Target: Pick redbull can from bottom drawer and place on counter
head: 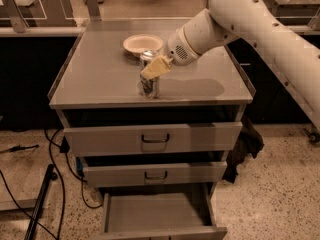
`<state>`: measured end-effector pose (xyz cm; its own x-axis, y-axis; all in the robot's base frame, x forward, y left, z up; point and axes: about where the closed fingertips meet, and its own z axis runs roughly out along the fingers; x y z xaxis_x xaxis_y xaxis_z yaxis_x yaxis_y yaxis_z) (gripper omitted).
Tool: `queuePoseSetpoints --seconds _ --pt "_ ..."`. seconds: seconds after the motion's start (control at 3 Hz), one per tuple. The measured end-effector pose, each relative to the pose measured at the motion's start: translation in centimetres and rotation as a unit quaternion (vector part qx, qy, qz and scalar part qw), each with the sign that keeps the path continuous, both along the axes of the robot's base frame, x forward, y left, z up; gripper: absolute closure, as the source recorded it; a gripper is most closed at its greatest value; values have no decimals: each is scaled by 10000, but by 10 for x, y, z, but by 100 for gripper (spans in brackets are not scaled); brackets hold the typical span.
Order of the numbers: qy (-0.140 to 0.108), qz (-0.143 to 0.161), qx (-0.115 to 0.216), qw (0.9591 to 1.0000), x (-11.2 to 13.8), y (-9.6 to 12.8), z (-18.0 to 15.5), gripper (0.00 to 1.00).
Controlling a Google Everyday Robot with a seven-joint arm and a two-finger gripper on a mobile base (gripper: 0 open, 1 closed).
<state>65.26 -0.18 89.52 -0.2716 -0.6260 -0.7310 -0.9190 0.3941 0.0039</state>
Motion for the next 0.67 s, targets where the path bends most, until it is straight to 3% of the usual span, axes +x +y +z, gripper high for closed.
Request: queuePoseSetpoints --seconds 0.33,0.67 --pt "0 0 0 10000 0 0 0 12" --pt "0 1 0 10000 0 0 0 0"
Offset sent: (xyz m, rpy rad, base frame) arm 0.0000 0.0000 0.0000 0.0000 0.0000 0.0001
